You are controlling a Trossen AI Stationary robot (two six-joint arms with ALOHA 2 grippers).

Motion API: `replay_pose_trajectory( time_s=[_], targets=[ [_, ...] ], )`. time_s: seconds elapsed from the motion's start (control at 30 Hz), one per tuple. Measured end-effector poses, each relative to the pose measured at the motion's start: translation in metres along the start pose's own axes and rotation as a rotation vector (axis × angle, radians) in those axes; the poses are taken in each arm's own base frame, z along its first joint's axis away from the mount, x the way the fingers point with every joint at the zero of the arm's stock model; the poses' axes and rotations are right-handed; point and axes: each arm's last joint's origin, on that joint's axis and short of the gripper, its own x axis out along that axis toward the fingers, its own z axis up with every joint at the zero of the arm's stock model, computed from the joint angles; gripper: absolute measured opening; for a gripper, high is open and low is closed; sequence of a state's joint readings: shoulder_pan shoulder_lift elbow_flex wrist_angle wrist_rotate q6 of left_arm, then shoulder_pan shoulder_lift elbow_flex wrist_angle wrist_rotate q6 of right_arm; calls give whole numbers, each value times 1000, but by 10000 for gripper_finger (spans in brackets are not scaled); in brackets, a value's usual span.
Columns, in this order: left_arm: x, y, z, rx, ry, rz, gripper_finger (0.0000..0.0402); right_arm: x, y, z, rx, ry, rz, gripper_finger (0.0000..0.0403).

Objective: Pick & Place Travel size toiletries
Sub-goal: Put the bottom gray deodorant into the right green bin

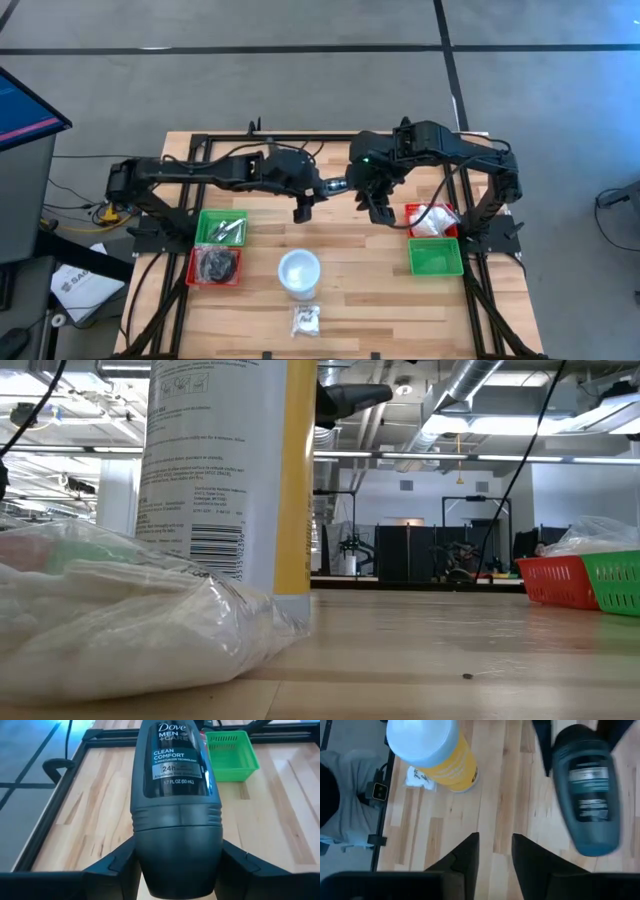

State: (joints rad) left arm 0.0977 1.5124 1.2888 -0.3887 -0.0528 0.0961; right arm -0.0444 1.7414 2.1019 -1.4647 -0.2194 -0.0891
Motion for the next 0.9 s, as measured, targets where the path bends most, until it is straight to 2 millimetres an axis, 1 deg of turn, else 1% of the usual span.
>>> replay_pose_trajectory(
  time_s=[0.13, 0.33, 0.53, 0.67, 0.73, 0.9],
  targets=[
    [0, -10, 1, 13, -1, -24, 175, 0, 0, 0, 8, 0, -11, 135],
    [-1, -23, 2, 35, -5, -56, 175, 10, -3, 5, 5, 9, -14, 193],
    [-2, -33, 1, 53, -3, -80, 175, 31, -8, 12, 12, 49, -10, 238],
    [-2, -36, 2, 54, -11, -89, 175, 38, -11, 13, 23, 80, -6, 251],
    [-2, -38, 2, 56, -11, -91, 175, 42, -12, 10, 32, 123, -2, 252],
    [-2, -38, 2, 44, -10, -88, 173, 46, -12, 10, 9, 141, 2, 253]
  ],
)
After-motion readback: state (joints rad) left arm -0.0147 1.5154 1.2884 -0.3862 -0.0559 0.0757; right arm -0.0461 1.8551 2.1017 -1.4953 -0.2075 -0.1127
